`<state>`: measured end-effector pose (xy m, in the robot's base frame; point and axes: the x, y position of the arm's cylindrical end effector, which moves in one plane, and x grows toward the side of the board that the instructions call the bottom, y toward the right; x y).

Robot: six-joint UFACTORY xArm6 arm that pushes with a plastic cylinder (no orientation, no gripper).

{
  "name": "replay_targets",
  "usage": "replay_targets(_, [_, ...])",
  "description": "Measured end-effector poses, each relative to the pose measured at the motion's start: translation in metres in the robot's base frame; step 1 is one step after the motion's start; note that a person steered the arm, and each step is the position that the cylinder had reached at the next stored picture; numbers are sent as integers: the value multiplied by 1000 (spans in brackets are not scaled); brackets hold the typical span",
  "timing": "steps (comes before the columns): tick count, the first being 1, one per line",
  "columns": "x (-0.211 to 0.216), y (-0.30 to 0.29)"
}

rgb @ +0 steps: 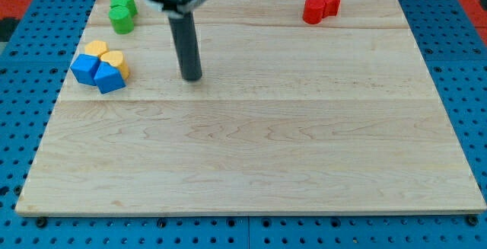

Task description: Slide the green star and green circle towards the center

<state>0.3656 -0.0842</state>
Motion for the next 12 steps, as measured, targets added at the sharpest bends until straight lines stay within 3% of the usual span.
replay_targets(1, [-102, 6])
replay_targets(2, [-151, -44])
replay_targets(3, [-174, -110])
replay_targets(7, [-150, -186])
replay_targets(9, [-112, -169])
replay_targets(12, [-69, -79])
